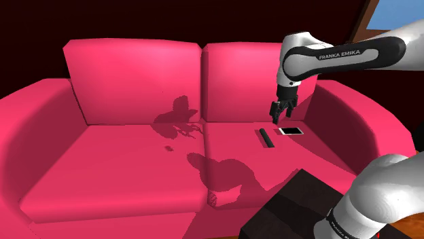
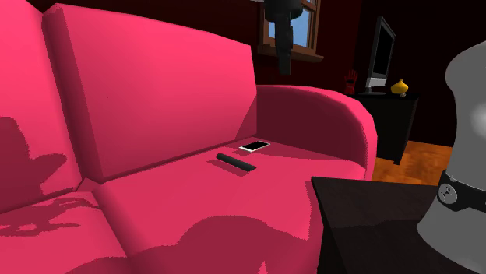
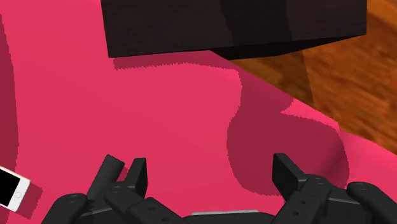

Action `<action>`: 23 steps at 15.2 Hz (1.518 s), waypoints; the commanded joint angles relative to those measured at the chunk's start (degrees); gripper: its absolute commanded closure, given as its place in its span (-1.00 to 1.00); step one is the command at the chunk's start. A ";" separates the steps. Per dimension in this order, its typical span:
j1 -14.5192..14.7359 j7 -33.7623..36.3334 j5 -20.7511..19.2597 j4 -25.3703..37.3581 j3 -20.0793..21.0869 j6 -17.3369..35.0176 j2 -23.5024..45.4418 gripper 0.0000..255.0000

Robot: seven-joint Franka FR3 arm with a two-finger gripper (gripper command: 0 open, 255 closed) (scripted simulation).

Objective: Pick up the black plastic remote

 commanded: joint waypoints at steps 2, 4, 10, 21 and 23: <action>-1.12 0.61 0.27 1.88 -1.52 3.99 6.42 -1.00; -1.83 0.80 0.60 3.17 -2.60 6.48 10.62 -1.00; -3.83 0.72 2.77 8.45 -5.65 12.71 23.49 -1.00; -8.83 -1.25 10.70 23.17 -8.94 18.61 47.42 -1.00; -10.10 -1.54 12.30 26.54 -9.10 18.89 51.76 -1.00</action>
